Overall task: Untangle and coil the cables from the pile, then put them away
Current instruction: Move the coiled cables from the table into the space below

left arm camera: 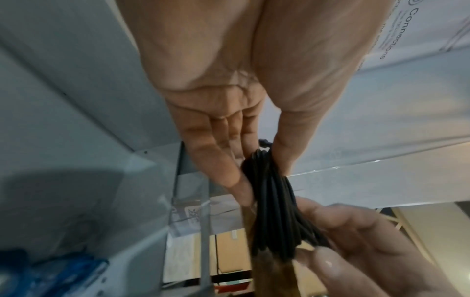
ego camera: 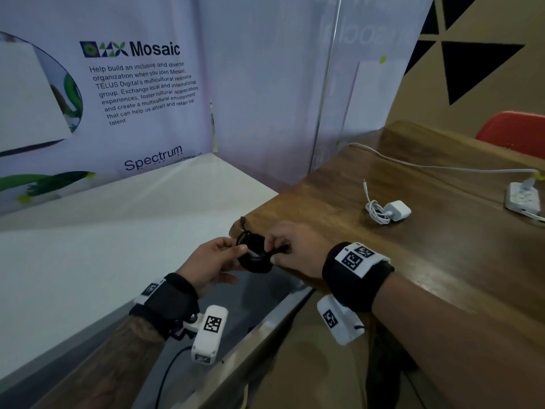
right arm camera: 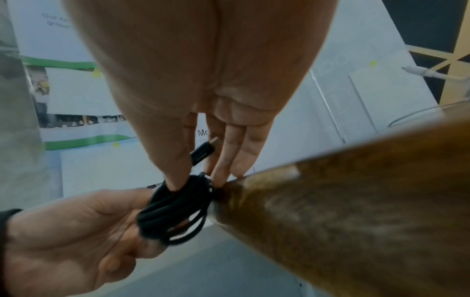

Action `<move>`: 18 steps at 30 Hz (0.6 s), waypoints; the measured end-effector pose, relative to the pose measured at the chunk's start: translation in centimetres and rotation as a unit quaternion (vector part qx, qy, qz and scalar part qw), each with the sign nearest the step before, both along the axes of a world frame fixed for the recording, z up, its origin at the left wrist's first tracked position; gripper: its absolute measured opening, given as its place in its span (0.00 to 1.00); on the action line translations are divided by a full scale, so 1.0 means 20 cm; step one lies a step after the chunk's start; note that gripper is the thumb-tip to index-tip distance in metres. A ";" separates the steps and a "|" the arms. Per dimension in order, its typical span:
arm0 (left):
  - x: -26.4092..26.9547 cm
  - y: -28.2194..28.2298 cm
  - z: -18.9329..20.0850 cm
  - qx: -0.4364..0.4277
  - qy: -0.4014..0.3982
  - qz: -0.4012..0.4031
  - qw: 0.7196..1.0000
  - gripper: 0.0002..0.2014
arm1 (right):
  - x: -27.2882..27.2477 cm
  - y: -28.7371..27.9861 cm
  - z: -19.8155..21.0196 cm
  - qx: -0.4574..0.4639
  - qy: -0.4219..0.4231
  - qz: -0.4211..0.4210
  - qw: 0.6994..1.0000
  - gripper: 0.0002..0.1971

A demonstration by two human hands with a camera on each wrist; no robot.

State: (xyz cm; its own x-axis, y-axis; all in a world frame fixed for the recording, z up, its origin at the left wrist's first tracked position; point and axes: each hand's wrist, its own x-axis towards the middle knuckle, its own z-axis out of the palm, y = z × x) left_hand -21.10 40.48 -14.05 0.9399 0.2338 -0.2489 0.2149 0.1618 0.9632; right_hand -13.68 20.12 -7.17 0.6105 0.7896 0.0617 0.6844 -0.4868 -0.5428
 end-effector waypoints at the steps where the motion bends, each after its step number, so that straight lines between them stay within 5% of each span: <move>1: -0.01 0.02 -0.03 0.010 0.008 -0.010 1.000 0.12 | -0.01 -0.01 -0.02 0.003 0.006 -0.001 1.000 0.15; 7: -0.01 0.14 -0.26 0.109 0.089 -0.040 0.989 0.14 | 0.08 -0.13 -0.13 -0.120 -0.071 -0.048 0.989 0.36; 13: 0.22 0.14 -0.63 0.168 0.215 -0.084 0.958 0.10 | 0.08 -0.14 -0.22 -0.131 -0.113 -0.059 0.983 0.37; 18: 0.41 0.12 -0.91 0.162 0.279 -0.039 0.946 0.04 | 0.08 -0.12 -0.22 -0.131 -0.120 -0.064 0.982 0.36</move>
